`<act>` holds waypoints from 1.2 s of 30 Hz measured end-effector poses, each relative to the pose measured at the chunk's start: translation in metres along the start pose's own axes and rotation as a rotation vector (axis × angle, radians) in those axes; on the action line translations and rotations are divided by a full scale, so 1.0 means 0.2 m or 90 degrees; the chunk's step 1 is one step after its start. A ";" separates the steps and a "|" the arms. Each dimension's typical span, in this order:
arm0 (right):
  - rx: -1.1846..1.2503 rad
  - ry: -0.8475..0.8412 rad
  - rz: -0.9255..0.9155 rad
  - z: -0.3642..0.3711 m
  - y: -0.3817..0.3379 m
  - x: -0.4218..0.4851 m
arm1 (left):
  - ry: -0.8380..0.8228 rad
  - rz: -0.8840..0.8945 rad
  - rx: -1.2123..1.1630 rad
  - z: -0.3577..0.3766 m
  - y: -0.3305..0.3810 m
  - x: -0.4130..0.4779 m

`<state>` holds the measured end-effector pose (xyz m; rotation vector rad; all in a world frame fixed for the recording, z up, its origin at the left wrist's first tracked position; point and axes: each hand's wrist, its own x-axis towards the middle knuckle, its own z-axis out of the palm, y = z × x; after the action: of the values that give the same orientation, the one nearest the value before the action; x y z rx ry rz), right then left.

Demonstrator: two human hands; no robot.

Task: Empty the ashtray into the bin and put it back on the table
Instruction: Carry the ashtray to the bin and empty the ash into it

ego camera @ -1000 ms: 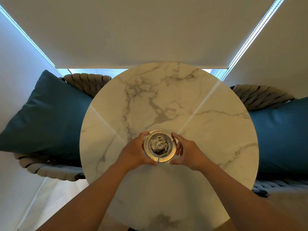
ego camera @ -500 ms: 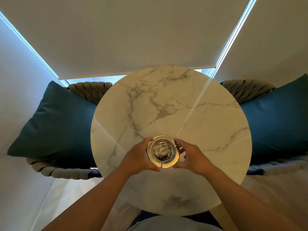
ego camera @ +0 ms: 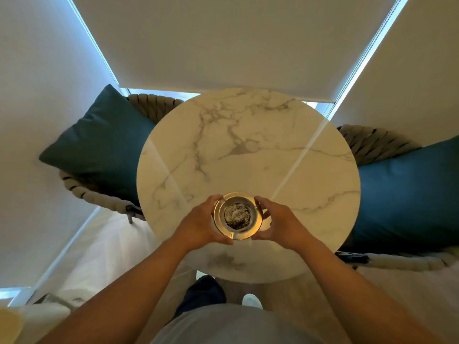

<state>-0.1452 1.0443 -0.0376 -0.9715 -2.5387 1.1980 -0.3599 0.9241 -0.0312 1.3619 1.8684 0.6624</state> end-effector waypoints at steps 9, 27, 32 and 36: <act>-0.048 -0.073 -0.096 -0.03 0.04 -0.16 | 0.096 -0.073 -0.041 0.23 0.08 -0.30; -0.039 -0.279 -0.330 0.37 -0.49 0.08 | 0.325 -0.225 -0.094 0.07 -0.21 -0.91; -0.056 -0.326 -0.373 0.60 -0.70 0.14 | 0.350 -0.264 -0.109 -0.02 -0.37 -1.11; -0.056 -0.359 -0.382 0.81 -0.89 0.17 | 0.363 -0.307 -0.111 -0.13 -0.53 -1.29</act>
<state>-0.3247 0.8800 -0.0172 0.1828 -2.9740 1.2851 -0.3954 0.6465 -0.0298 0.5962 2.3970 0.9931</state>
